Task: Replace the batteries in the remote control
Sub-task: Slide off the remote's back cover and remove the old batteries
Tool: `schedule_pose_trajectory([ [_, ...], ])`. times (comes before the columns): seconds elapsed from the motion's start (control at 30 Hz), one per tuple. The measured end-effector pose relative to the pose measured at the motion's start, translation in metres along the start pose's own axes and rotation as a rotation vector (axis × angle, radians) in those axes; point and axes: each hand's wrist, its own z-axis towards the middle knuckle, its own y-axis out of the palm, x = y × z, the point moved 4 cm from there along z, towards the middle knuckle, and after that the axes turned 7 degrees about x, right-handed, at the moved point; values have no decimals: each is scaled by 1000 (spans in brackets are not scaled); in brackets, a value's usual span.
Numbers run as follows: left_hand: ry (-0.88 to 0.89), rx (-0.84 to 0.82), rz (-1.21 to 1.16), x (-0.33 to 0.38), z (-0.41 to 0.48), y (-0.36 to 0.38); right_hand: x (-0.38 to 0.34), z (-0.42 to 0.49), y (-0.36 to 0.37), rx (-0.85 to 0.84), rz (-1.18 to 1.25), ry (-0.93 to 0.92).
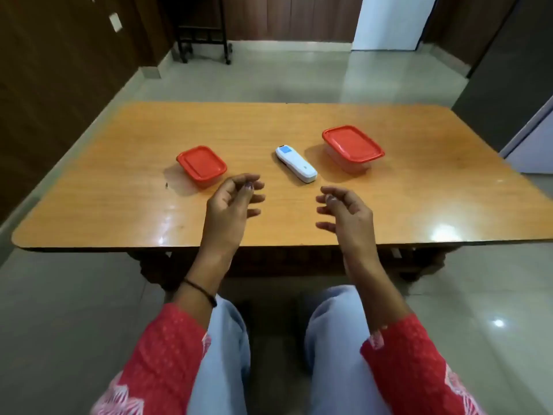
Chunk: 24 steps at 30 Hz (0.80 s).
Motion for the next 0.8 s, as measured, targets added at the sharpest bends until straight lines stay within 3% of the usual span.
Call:
schedule_pose_trajectory([
  [0.23, -149, 19, 45, -52, 81, 28, 52, 112, 35, 125, -367, 18],
  [0.43, -244, 63, 23, -104, 144, 41, 86, 200, 64, 259, -868, -132],
  [0.57, -278, 91, -25, -130, 157, 44, 101, 221, 68, 234, -1071, -271],
  [0.63, -297, 84, -70, -132, 161, 47, 101, 220, 65, 209, -1015, -284],
  [0.7, -347, 72, -137, -132, 163, 50, 91, 212, 63, 151, -790, -239],
  [0.8, -440, 124, -359, -131, 163, 48, 65, 188, 67, -86, -431, -188],
])
